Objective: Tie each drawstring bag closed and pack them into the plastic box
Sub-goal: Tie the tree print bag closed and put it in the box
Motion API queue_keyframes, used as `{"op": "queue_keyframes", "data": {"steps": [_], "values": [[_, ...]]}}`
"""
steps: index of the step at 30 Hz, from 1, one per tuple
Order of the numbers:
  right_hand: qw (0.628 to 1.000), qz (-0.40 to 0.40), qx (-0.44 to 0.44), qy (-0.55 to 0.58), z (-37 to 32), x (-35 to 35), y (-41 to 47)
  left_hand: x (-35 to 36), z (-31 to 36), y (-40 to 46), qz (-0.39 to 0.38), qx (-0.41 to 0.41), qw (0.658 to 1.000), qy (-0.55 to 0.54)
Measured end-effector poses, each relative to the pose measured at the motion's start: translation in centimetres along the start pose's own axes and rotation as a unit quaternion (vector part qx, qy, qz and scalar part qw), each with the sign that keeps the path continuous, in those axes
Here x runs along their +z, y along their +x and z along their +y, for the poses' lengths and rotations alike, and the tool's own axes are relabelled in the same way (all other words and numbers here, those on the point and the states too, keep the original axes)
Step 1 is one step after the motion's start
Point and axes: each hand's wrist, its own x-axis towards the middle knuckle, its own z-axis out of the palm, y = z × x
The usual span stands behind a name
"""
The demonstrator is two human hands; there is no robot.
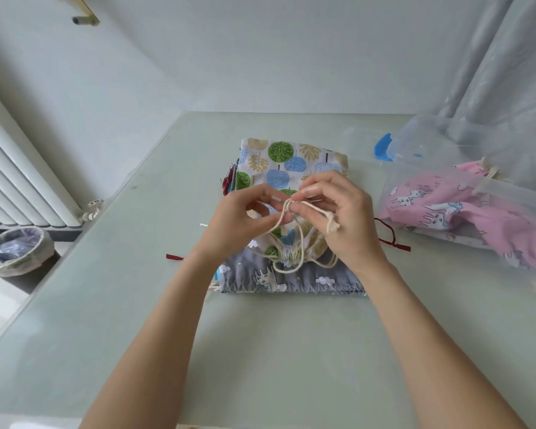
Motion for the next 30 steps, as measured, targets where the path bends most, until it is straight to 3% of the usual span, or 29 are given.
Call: {"op": "queue_keyframes", "data": {"steps": [5, 11, 14, 18, 19, 21, 24, 27, 30], "values": [[1.0, 0.014, 0.0, 0.016, -0.1, 0.0, 0.0, 0.3, -0.1, -0.1, 0.024, 0.033, 0.999, 0.014], [1.0, 0.019, -0.007, 0.017, 0.1, -0.1, 0.0, 0.3, -0.1, -0.2, 0.017, 0.009, 1.0, -0.021], [0.999, 0.008, -0.029, -0.023, 0.5, -0.8, 0.0, -1.2, -0.6, -0.2, 0.048, 0.036, 0.998, 0.024], [0.999, 0.028, 0.016, -0.028, 0.5, -2.1, -0.2, -3.0, -1.6, -0.1, 0.093, 0.027, 0.989, 0.115], [0.998, 0.032, 0.05, -0.003, 0.4, -2.5, -0.2, -3.1, -1.6, 0.0, 0.097, 0.013, 0.993, 0.07], [0.992, 0.026, 0.119, 0.027, 0.3, -3.1, -0.3, -2.9, -1.2, -0.1, 0.087, -0.024, 0.986, -0.139], [0.988, -0.007, 0.153, -0.017, 0.4, -3.6, -1.0, -2.3, -0.3, -0.6, 0.089, -0.053, 0.918, -0.383], [0.986, -0.024, 0.144, -0.082, -0.3, -4.6, -2.0, -2.7, 0.3, -1.6, 0.097, -0.068, 0.888, -0.443], [0.982, -0.014, 0.147, -0.119, -0.8, -6.0, -3.1, -3.1, 0.2, -2.9, 0.136, -0.109, 0.911, -0.374]]}}
